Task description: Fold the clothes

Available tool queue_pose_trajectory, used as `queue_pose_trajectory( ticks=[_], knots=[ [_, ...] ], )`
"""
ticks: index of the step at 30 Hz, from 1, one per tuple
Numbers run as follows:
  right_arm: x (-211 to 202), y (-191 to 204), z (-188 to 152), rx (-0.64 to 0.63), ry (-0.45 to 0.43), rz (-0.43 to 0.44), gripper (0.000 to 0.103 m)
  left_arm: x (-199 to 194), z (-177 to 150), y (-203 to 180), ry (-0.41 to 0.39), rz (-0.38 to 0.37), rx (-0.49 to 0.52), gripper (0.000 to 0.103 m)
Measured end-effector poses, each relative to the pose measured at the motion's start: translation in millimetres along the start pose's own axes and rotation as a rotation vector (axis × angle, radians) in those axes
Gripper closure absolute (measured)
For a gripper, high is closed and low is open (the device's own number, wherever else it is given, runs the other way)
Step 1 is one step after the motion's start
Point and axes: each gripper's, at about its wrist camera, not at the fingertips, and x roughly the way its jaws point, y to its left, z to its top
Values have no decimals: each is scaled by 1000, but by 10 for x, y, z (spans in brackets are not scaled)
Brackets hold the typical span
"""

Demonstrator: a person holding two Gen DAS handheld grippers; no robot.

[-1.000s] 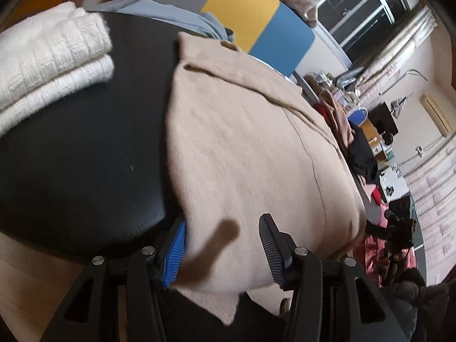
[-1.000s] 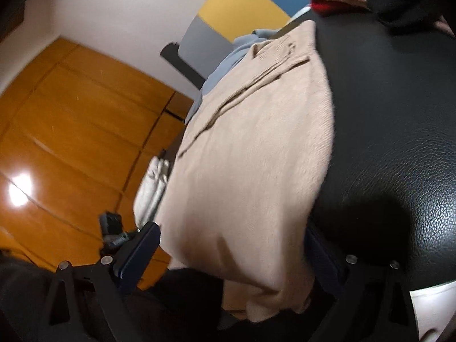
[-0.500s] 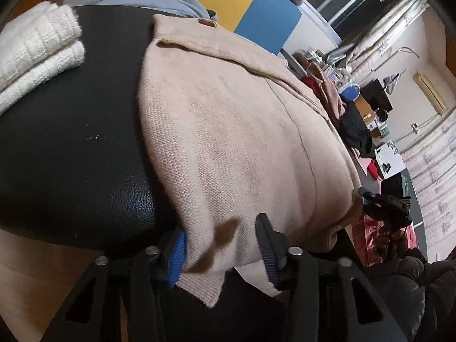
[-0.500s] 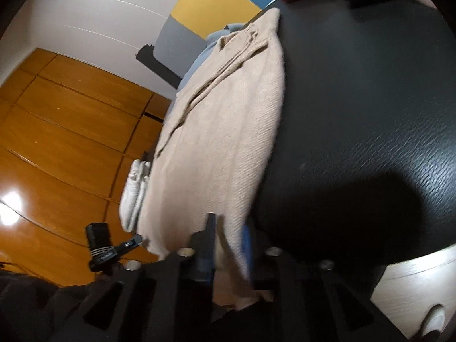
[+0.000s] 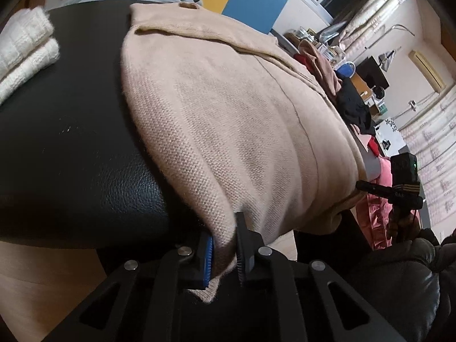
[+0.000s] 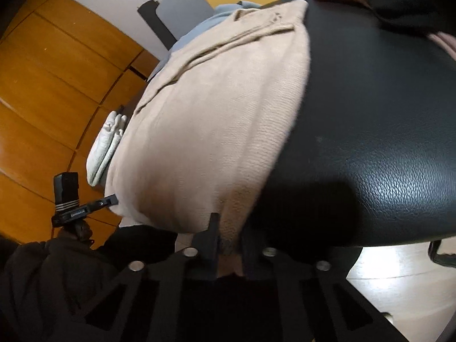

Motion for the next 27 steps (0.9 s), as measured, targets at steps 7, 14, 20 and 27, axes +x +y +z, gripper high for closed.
queue_pose_trajectory(
  ticks=[7,14,20,27],
  knots=[
    [-91,169,214,11,-76,159,92,-196,242,63,-63,-258,-44,94],
    [-24,362,761,-22,-132,258,92,-403,763,136,-173,-403,-33,94],
    [117,330,1551,22,-220,277,92,-412,1498,337,-323,-511,-106,94],
    [668,-315,2198,303,-222,168,88,497,2384,968,-232,-356,-371,94]
  ],
)
